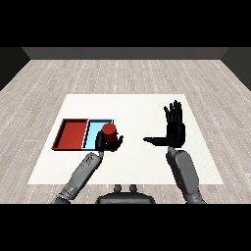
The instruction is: Pick the red can and put it in the red box
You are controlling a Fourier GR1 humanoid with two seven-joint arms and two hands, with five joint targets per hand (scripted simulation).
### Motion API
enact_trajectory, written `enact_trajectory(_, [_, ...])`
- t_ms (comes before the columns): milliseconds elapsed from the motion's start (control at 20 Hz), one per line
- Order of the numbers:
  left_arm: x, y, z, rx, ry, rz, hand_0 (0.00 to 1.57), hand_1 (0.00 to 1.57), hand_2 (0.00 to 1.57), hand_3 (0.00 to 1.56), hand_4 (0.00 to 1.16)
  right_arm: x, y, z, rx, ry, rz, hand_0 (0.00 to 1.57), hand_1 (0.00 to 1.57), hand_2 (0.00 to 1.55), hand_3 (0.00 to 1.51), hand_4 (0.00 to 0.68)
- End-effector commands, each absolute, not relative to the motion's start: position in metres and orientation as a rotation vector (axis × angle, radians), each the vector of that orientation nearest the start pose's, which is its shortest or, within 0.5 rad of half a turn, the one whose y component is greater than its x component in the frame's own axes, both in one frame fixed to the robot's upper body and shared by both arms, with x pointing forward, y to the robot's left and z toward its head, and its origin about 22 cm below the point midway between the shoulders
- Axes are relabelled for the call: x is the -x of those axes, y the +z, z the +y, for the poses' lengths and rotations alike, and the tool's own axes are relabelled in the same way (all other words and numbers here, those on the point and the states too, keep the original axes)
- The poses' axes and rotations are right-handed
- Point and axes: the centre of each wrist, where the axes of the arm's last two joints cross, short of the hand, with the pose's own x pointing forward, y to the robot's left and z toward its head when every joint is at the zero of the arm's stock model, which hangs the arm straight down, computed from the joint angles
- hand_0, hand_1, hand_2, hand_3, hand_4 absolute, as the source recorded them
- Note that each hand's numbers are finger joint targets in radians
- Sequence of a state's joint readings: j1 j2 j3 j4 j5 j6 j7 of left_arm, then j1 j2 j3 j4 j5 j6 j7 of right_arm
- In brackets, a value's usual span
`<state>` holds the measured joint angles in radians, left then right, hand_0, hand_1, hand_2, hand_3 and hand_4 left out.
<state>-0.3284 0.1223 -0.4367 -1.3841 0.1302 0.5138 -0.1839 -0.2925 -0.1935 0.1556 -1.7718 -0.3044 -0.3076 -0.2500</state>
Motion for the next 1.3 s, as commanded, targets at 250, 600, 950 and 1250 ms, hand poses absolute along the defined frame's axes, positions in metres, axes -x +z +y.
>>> enact_trajectory(250, [-0.287,0.057,0.2,-0.297,-0.135,-1.877,1.57,1.57,1.55,1.44,1.12,-0.254,0.06,-0.256,-0.013,-0.151,-2.084,0.0,0.0,0.0,0.0,0.0])
enact_trajectory(600, [-0.326,0.06,0.238,-0.474,-0.171,-1.772,1.57,1.57,1.55,1.43,1.13,-0.25,0.024,-0.273,0.035,-0.113,-1.965,0.0,0.0,0.0,0.0,0.0])
enact_trajectory(950, [-0.368,0.071,0.311,-0.666,-0.17,-1.591,1.54,1.54,1.52,1.45,1.08,-0.256,0.011,-0.285,0.062,-0.124,-1.951,0.0,0.0,0.0,0.0,0.0])
enact_trajectory(1250, [-0.366,0.017,0.359,-0.731,-0.097,-1.396,1.57,1.57,1.57,1.49,1.09,-0.252,0.005,-0.276,0.075,-0.101,-1.985,0.0,0.0,0.0,0.0,0.0])
